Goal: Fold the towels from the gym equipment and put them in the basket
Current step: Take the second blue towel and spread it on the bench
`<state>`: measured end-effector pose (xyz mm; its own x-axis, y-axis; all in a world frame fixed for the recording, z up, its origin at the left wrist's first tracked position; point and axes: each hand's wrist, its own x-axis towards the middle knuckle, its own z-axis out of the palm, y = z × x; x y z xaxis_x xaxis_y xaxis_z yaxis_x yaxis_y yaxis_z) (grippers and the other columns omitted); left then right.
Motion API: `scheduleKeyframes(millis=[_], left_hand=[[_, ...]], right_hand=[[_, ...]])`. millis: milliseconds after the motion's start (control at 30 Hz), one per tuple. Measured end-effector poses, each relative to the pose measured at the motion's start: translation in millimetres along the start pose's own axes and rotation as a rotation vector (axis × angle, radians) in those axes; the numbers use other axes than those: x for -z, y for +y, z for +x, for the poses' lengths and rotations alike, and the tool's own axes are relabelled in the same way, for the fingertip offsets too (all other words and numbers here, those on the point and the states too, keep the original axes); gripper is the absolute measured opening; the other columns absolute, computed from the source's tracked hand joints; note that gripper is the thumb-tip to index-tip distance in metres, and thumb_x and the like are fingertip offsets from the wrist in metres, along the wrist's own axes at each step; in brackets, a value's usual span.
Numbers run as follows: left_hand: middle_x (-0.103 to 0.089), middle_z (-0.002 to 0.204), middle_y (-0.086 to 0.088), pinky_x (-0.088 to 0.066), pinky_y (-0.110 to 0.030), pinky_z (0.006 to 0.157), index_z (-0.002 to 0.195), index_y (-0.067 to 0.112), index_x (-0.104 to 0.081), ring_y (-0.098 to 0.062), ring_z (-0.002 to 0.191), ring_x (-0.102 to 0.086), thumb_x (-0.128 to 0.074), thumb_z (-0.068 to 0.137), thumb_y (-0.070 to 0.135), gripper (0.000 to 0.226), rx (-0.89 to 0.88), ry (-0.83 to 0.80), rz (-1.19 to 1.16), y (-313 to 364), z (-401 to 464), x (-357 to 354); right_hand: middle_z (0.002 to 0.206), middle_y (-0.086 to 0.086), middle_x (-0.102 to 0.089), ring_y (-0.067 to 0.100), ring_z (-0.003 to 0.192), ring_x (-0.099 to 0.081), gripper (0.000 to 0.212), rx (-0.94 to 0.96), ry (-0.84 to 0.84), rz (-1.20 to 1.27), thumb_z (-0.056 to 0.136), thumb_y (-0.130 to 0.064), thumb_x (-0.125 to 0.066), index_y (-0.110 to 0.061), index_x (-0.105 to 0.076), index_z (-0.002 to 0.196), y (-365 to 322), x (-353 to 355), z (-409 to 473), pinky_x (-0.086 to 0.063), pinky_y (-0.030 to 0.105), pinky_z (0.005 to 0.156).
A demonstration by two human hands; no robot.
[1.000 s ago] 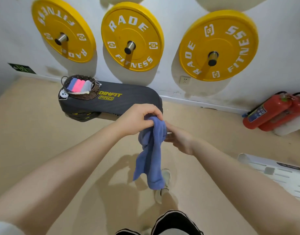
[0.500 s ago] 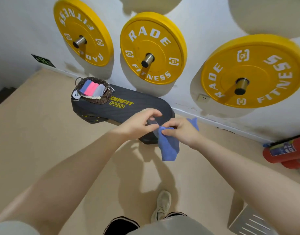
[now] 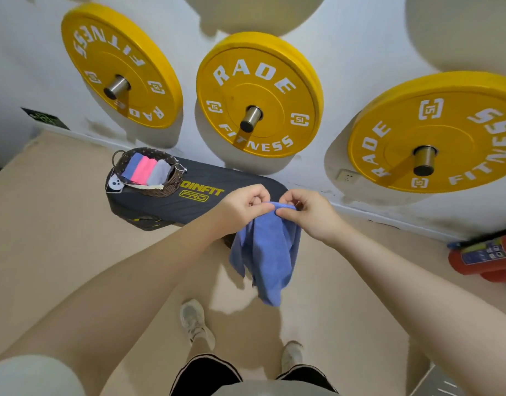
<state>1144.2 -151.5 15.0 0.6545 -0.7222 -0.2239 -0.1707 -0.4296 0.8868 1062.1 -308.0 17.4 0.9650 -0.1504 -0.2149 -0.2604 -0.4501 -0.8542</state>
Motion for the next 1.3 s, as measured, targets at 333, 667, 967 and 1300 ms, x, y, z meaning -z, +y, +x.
scheduleKeyframes(millis=[333, 667, 967, 1300], left_hand=[[-0.047, 0.063, 0.007, -0.035, -0.012, 0.056, 0.066, 0.025, -0.052, -0.006, 0.057, -0.040, -0.065, 0.085, 0.012, 0.026, 0.017, -0.075, 0.199, -63.1, 63.5, 157.3], [-0.056, 0.071, 0.005, -0.037, -0.022, 0.056, 0.070, 0.023, -0.055, -0.011, 0.059, -0.048, -0.069, 0.079, 0.024, 0.016, 0.207, -0.391, 0.412, -127.8, 112.4, 210.3], [-0.047, 0.072, 0.004, -0.048, -0.028, 0.065, 0.068, 0.021, -0.044, -0.020, 0.077, -0.046, -0.043, 0.082, -0.004, 0.028, 0.255, -0.296, 0.608, -193.3, 196.5, 230.8], [-0.052, 0.103, -0.016, -0.038, -0.031, 0.077, 0.102, 0.004, -0.061, -0.029, 0.094, -0.051, -0.046, 0.085, -0.003, 0.023, 0.225, 0.232, 0.492, -253.4, 297.3, 227.6]], right_hand=[[0.061, -0.002, -0.048, 0.012, 0.062, -0.042, 0.019, -0.242, -0.065, 0.073, 0.084, -0.011, -0.065, -0.012, -0.057, 0.067, -26.3, -45.0, 101.8, -0.033, 0.025, 0.061], [0.059, 0.004, -0.049, 0.017, 0.057, -0.042, 0.018, -0.466, -0.278, -0.309, 0.075, -0.005, -0.066, -0.010, -0.060, 0.059, 7.5, -91.5, 164.0, -0.033, 0.023, 0.056], [0.085, 0.004, -0.053, 0.022, 0.077, -0.048, 0.003, -0.562, -0.118, -0.425, 0.087, -0.018, -0.056, -0.015, -0.055, 0.086, 56.8, -67.4, 252.6, -0.035, 0.026, 0.060], [0.100, 0.022, -0.065, 0.039, 0.094, -0.057, 0.018, -0.546, 0.313, -0.398, 0.093, -0.008, -0.043, -0.004, -0.059, 0.099, 128.5, -49.6, 355.5, -0.038, 0.034, 0.069]])
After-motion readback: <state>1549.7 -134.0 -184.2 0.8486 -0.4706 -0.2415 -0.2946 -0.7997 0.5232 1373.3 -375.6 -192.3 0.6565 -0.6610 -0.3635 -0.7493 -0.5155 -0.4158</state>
